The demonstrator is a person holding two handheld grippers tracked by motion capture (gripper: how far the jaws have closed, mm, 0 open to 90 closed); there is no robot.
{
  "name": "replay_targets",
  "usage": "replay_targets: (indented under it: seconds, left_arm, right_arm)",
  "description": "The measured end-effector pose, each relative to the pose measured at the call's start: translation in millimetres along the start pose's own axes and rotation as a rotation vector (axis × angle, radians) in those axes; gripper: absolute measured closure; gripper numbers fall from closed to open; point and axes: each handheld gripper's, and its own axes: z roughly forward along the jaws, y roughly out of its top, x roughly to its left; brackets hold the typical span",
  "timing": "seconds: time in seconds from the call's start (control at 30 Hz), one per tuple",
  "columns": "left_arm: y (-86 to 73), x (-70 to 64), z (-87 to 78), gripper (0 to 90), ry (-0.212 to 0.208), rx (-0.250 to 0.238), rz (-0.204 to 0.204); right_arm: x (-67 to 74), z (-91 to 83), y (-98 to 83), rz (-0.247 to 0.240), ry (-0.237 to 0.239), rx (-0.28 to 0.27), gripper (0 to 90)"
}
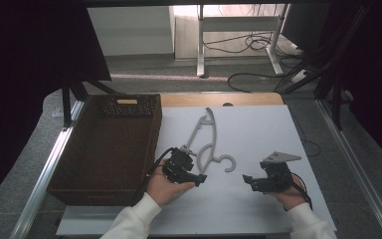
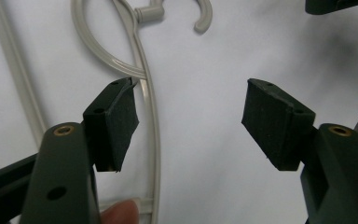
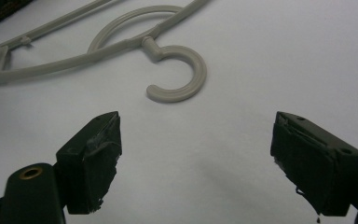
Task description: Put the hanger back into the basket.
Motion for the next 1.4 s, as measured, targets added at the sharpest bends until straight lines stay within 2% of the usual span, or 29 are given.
replay_targets:
  seconds: [0.23, 0.6, 0.7, 1.17, 1.4]
  left_arm:
    - [-1.0, 7.1, 17.9, 38.7, 0.026, 0.041, -0.02]
    - [-1.3, 9.8, 32.4, 44.7, 0.061, 0.087, -0.01]
    - [-1.3, 11.5, 36.8, 46.7, 0.068, 0.095, -0.02]
    - [-1.2, 12.8, 48.7, 57.9, 0.088, 0.122, -0.028]
    - [-2.2, 10.7, 54.5, 59.4, 0.124, 0.146, -0.011]
  right_arm:
    - [0.3, 0.6, 0.1, -0.005, -0.003, 0.001, 16.9]
    - [0.4, 1.6, -0.7, -0.003, -0.002, 0.009, 16.9]
    - [0.3, 2.0, -0.8, -0.004, -0.003, 0.013, 16.9]
    - [0.7, 1.9, -0.9, -0.005, -0.005, 0.012, 16.9]
    - [0.8, 2.0, -0.9, -0.006, -0.005, 0.013, 16.9]
